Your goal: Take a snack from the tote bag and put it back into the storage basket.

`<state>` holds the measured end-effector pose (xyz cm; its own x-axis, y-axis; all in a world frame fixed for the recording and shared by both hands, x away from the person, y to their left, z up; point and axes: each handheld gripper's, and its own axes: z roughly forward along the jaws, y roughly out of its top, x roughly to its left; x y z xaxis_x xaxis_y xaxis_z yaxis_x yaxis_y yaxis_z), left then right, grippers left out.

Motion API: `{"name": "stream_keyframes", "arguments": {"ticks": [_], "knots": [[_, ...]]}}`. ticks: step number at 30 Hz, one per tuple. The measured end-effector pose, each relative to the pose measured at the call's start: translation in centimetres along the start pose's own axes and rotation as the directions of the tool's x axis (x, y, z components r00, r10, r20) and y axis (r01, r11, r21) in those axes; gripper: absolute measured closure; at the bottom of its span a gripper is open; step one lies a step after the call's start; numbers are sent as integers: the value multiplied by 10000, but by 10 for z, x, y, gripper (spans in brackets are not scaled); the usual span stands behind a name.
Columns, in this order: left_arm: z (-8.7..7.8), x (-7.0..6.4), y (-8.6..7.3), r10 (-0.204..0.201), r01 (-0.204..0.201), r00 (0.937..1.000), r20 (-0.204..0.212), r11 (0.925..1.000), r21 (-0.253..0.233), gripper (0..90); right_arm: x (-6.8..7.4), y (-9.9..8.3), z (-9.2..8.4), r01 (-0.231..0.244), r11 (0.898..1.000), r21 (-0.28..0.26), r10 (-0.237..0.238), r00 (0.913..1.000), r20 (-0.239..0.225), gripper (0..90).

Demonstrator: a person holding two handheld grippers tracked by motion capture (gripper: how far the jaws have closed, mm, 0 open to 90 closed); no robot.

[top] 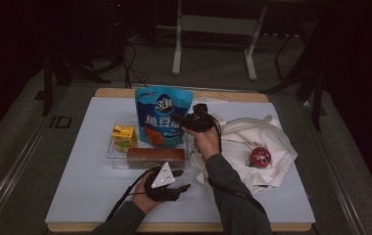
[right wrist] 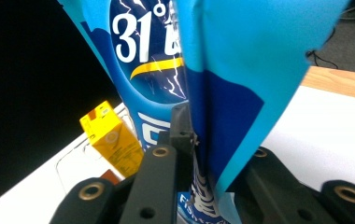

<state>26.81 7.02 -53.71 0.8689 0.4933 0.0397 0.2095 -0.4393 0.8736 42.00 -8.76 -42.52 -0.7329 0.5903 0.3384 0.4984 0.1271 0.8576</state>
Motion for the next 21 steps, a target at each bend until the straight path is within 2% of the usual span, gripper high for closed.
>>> {"name": "stream_keyframes", "arguments": {"ticks": [1,2,4,8,10,12,20,21], "knots": [[0,0,0,-2,2,10000,-5,10000,-1,457,2,1,0,140,9999,83,-140,9999,-73,779],[0,0,0,-17,17,10000,0,10000,3,457,4,2,0,346,9992,197,-342,9992,-196,718],[0,0,0,-19,19,10000,3,10000,-4,457,7,3,-1,723,9969,325,-718,9973,-141,654],[0,0,0,-12,12,10000,3,10000,-3,457,9,4,-7,1263,9905,540,-1254,9919,-194,612],[0,0,0,0,0,10000,-6,10000,0,457,7,5,-13,1426,9887,466,-1408,9893,-393,610],[0,0,0,-41,41,10000,11,10000,-13,457,2,5,-19,1396,9896,340,-1373,9886,-617,606],[0,0,0,-18,18,10000,7,10000,34,456,-7,4,-33,1779,9812,747,-1732,9827,-656,623],[0,0,0,-29,29,10000,6,10000,36,456,-11,2,-36,1753,9810,826,-1703,9833,-642,655]]}}
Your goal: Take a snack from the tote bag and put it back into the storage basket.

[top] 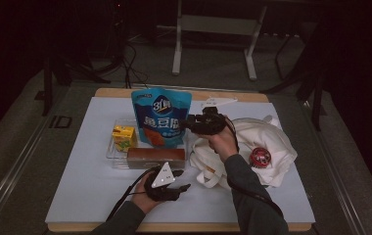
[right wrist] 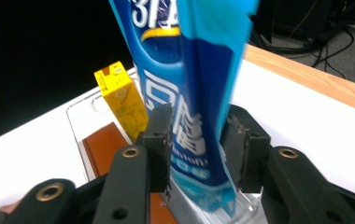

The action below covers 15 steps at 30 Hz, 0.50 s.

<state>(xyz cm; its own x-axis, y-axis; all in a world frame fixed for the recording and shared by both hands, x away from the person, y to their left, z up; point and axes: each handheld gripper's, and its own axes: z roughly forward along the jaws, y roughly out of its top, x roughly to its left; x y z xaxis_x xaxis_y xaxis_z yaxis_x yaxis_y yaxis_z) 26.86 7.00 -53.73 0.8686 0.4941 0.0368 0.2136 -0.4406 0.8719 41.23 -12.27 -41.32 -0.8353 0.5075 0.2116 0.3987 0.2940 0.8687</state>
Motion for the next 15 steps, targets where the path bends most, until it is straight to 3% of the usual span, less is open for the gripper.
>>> {"name": "stream_keyframes", "arguments": {"ticks": [4,7,11,15], "knots": [[0,0,0,-22,22,10000,7,10000,7,456,-2,-3,2,396,9968,696,-441,9970,635,699],[0,0,0,-25,25,10000,11,10000,10,456,0,-5,8,766,9847,1564,-976,9866,1310,792],[0,0,0,-34,34,10000,15,10000,8,456,0,-7,14,843,9782,1895,-1127,9831,1444,855],[0,0,0,-49,49,10000,2,10000,19,456,4,-7,23,1059,9661,2356,-1510,9715,1827,900]]}}
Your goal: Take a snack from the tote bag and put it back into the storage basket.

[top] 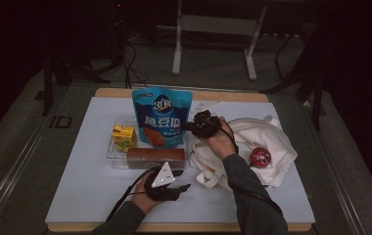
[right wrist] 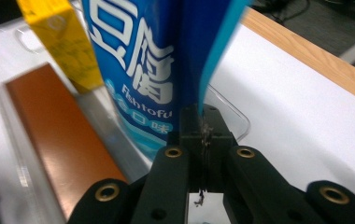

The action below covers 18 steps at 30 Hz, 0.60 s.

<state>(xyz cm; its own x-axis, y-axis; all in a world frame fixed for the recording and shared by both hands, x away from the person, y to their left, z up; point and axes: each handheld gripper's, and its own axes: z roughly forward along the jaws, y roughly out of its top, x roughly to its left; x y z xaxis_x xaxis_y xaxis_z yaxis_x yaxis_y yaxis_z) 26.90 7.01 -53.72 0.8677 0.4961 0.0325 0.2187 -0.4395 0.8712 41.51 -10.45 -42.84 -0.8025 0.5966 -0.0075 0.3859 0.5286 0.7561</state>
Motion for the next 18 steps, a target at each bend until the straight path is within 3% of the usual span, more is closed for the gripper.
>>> {"name": "stream_keyframes", "arguments": {"ticks": [5,18], "knots": [[0,0,0,-14,14,10000,3,10000,-8,456,4,6,5,45,9998,174,-51,9995,324,900],[0,0,0,6,-6,10000,-1,10000,0,456,13,15,16,-123,9999,44,123,9999,98,900]]}}
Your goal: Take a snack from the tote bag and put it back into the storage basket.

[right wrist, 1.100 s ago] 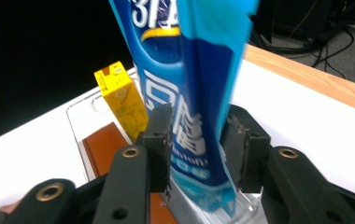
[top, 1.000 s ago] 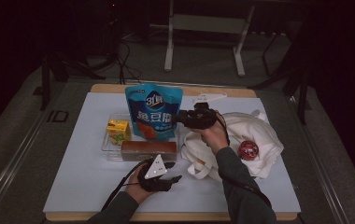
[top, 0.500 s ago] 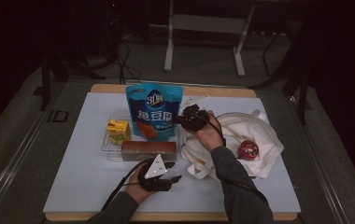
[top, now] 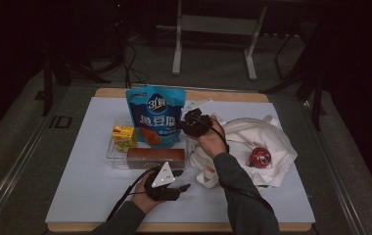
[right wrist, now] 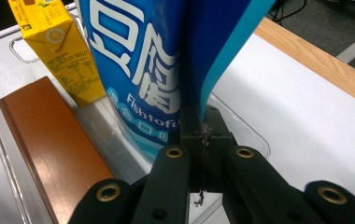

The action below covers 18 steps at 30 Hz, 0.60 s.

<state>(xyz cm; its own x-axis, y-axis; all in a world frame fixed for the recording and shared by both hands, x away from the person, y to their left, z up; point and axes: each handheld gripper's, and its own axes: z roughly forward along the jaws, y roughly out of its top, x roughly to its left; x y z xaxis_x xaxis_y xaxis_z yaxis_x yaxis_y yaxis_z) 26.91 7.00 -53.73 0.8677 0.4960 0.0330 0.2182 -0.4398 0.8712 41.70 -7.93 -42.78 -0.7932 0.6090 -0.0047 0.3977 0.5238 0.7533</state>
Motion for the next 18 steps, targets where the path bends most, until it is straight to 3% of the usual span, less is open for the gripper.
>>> {"name": "stream_keyframes", "arguments": {"ticks": [14,18], "knots": [[0,0,0,9,-9,10000,11,10000,-17,455,15,15,18,71,10000,-16,-71,10000,-28,899],[0,0,0,5,-5,10000,12,10000,-17,455,15,15,20,-105,9999,-85,105,9999,-50,899]]}}
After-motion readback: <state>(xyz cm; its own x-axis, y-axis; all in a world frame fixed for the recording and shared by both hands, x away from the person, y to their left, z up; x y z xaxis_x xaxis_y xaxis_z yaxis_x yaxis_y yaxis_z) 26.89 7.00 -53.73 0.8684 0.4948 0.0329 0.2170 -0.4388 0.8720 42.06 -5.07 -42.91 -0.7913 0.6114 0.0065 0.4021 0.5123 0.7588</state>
